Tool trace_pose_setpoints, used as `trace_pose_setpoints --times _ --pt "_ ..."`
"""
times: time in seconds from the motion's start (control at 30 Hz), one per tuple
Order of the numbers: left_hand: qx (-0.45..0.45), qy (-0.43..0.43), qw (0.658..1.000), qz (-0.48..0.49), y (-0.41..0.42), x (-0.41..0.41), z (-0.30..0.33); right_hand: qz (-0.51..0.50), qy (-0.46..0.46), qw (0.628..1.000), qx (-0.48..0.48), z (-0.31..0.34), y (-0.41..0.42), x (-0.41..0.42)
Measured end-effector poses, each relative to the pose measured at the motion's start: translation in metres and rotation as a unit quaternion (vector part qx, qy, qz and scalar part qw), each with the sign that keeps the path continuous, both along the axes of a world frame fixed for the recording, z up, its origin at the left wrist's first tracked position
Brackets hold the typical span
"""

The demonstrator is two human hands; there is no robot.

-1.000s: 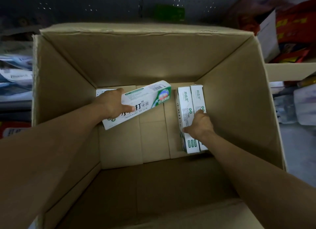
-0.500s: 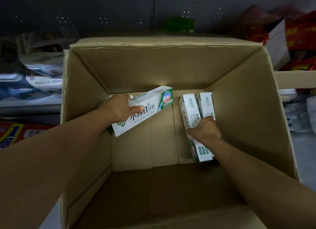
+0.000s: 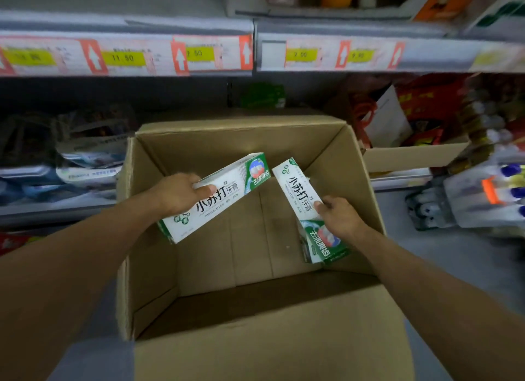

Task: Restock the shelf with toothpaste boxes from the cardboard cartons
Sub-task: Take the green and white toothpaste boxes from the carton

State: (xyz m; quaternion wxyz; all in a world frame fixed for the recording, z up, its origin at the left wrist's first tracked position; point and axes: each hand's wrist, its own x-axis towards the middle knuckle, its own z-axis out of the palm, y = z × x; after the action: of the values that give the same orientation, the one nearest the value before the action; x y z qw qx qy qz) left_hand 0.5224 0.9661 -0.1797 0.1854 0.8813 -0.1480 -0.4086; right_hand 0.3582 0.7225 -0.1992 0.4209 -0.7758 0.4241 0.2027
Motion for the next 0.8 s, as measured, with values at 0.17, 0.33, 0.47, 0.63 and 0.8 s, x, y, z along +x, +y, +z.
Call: trace_pose_setpoints --times 0.17,0.33,0.47,0.63,0.8 --pt "-0.07 0.053 0.994 0.068 0.004 -0.002 0.069 0.013 -0.049 0.999 0.015 0.076 0.003 -0.012" --pt "-0.104 0.031 0.992 0.067 0.006 0.001 0.143 -0.02 -0.091 0.996 -0.003 0.154 0.006 -0.022" --pt "-0.122 -0.001 0.991 0.049 0.011 0.002 0.193 -0.016 -0.139 0.988 -0.06 0.207 0.006 -0.025" --pt "-0.151 -0.061 0.986 0.04 0.018 0.007 0.258 -0.002 -0.19 0.976 -0.109 0.282 0.001 -0.033" --pt "-0.174 -0.102 0.979 -0.016 0.016 0.009 0.315 0.009 -0.247 0.96 -0.132 0.348 -0.005 -0.043"
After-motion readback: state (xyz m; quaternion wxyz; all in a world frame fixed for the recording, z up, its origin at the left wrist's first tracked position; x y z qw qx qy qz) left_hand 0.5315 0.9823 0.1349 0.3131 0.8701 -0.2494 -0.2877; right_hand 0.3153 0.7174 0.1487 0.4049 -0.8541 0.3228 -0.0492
